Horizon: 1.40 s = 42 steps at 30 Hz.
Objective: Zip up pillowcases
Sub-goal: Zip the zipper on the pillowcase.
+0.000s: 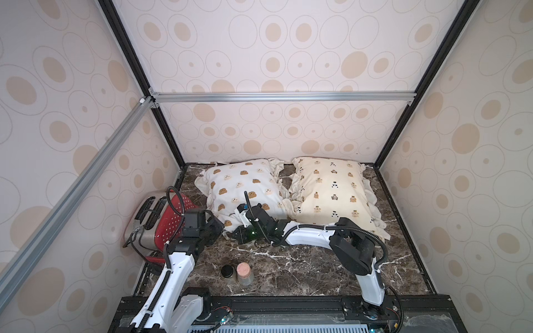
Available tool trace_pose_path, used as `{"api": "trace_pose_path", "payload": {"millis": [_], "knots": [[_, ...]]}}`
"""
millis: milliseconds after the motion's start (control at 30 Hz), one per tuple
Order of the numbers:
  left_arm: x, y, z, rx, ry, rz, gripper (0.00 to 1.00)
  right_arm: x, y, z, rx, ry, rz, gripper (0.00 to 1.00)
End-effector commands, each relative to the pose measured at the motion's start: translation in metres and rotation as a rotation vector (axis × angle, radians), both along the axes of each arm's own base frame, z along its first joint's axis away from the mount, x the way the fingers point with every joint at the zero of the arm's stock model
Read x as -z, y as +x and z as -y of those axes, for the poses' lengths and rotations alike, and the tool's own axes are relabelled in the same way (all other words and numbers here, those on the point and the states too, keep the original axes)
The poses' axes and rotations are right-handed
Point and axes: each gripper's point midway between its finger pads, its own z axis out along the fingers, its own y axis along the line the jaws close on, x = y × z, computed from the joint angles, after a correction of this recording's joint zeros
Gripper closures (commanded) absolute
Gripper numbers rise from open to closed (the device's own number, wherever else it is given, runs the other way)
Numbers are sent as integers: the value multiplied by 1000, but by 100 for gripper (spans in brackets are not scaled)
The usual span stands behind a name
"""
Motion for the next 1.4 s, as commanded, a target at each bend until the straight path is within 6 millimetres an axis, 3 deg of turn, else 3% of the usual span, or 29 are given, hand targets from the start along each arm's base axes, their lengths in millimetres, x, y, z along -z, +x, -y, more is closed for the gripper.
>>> {"api": "trace_pose_path", "payload": {"millis": [0,367,1367], "knots": [[-20,6,-6,-8,34,47,100,2,6,12,64,-61,-21,100],[-37,9,-8,-11,54,77,100,10,2,28,84,-123,-37,100],[-48,14,-25,-40,161,55,100,17,2,72,128,-167,-45,100]]}}
